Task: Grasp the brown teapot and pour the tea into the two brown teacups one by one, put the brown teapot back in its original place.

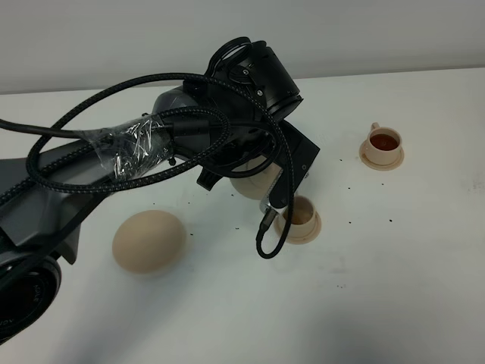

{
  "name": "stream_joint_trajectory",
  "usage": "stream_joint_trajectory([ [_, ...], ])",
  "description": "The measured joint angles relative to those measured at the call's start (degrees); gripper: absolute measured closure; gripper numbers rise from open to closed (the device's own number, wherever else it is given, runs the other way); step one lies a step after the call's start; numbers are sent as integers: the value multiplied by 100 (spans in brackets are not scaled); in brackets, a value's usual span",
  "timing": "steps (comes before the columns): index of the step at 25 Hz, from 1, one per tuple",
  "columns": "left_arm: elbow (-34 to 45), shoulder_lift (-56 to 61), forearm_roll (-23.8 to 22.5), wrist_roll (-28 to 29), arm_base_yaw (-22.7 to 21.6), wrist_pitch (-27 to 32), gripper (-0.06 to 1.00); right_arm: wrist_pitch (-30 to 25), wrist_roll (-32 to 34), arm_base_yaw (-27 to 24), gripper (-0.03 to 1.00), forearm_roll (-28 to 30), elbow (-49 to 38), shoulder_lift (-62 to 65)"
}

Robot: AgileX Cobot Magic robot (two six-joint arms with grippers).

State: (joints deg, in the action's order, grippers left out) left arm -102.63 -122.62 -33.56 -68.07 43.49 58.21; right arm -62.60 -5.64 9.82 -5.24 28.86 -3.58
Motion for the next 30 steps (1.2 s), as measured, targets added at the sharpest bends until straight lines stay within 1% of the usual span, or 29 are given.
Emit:
stream_joint_trajectory([
  [8, 0, -4, 0, 43, 7, -28, 82, 0, 0, 0, 73, 0, 0, 0],
  [18, 0, -4, -145, 73, 110, -23, 82, 0, 0, 0, 73, 0, 0, 0],
  [23, 0, -4, -327, 92, 122, -5, 82, 0, 0, 0, 73, 0, 0, 0],
  [30, 0, -4, -369, 104, 122, 9, 82, 0, 0, 0, 73, 0, 0, 0],
])
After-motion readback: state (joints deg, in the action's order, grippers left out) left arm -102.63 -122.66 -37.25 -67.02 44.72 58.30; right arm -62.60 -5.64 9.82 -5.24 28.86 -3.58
